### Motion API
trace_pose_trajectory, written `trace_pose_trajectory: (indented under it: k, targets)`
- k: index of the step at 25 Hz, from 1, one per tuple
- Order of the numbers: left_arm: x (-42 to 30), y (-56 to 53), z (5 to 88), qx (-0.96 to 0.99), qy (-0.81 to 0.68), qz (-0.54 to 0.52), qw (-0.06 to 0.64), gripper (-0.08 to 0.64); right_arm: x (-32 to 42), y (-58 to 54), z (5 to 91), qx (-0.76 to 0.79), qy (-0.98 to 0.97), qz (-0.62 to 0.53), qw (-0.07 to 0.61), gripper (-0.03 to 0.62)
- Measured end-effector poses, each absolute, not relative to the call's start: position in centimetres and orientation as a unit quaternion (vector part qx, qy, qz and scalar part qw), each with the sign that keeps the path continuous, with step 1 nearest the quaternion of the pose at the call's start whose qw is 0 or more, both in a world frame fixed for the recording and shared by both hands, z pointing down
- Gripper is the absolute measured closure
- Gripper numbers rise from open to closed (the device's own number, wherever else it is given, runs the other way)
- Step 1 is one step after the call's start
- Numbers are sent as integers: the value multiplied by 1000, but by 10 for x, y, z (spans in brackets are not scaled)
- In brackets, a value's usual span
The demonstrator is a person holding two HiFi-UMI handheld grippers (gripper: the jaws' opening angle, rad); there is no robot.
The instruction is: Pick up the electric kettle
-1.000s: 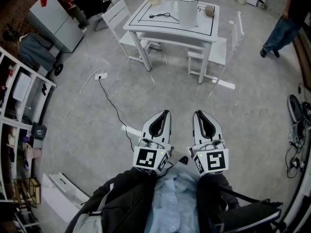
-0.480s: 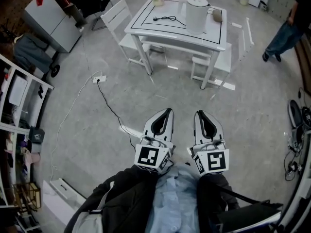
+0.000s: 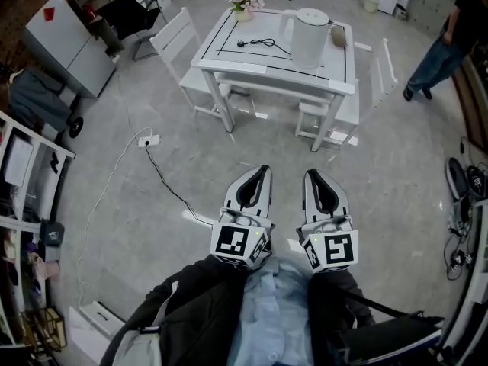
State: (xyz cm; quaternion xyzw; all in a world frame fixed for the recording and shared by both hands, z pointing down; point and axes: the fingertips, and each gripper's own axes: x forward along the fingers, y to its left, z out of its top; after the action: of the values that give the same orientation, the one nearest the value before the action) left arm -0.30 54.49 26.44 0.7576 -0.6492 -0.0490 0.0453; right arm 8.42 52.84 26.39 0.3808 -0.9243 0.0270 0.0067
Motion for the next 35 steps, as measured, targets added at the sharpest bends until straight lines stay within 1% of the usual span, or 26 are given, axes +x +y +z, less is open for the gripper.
trace_pose_trajectory:
  k: [15, 22, 27, 35]
  targets:
    - [-36, 504, 285, 755, -651, -37, 74, 555, 51, 486, 278, 384, -922, 36, 27, 574]
    - [-45, 470, 294, 748, -659, -24, 79, 555, 42, 447, 289, 376, -925, 47, 29, 574]
    - [-47, 421, 302, 741, -666, -18, 79, 555, 39, 397, 297, 367, -929, 49, 28, 574]
    - [-44, 370, 282, 738, -671, -17, 67, 555, 41, 344, 278, 359, -932, 44, 18, 574]
